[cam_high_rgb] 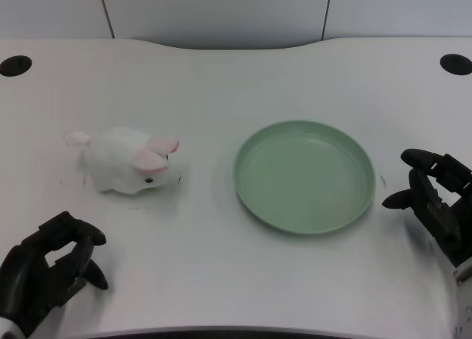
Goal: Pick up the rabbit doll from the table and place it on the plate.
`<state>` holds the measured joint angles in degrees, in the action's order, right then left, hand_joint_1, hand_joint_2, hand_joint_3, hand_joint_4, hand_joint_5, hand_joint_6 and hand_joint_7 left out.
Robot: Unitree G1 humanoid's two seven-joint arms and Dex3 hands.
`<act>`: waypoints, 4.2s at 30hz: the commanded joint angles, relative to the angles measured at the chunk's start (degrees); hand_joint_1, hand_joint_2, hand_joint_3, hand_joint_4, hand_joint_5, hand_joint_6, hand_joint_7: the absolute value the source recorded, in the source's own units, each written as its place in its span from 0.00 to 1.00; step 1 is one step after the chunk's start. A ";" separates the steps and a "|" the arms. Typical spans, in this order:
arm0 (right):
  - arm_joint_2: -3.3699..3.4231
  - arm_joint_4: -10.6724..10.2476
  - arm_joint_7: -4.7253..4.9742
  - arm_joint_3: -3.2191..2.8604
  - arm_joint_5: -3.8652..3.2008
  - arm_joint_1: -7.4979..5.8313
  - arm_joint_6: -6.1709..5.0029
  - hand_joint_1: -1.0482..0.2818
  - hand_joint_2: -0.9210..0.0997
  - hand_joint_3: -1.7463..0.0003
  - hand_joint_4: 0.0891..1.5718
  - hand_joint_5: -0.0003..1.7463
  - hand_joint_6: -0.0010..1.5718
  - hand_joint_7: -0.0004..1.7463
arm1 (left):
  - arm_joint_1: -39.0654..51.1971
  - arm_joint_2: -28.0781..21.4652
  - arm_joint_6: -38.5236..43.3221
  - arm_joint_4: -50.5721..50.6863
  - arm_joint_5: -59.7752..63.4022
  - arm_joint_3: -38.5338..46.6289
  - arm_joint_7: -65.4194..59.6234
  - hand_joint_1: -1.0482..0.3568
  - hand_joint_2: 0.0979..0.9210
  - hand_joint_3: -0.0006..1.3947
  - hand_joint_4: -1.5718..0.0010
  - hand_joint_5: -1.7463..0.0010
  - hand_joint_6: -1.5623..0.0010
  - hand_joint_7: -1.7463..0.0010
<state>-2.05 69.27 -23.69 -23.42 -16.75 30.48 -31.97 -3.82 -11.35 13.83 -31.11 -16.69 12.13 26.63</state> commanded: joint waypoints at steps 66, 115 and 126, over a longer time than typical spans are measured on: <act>-0.11 -2.25 -2.69 -0.63 -1.60 -2.23 -0.61 0.60 0.02 0.82 0.52 0.69 0.57 0.32 | -50.06 -13.68 11.02 -36.04 66.67 -44.74 -23.11 0.14 1.00 0.06 0.92 0.96 0.93 0.93; 0.14 -4.37 -5.73 -1.36 -4.36 -4.43 -0.73 0.60 0.17 0.66 0.51 0.70 0.55 0.41 | -53.62 -7.35 1.23 -46.90 61.52 -47.63 -24.72 0.34 0.99 0.00 0.79 0.91 0.88 0.73; 0.98 -5.64 -4.96 -1.15 -4.27 -5.51 -1.27 0.59 0.19 0.65 0.50 0.71 0.54 0.40 | -53.59 -6.60 -0.47 -46.98 60.53 -46.55 -23.79 0.34 0.99 0.00 0.80 0.93 0.90 0.76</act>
<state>-0.79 64.40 -29.21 -24.43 -20.88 25.95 -32.83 -57.85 -17.88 13.89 -77.34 43.98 -34.51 2.52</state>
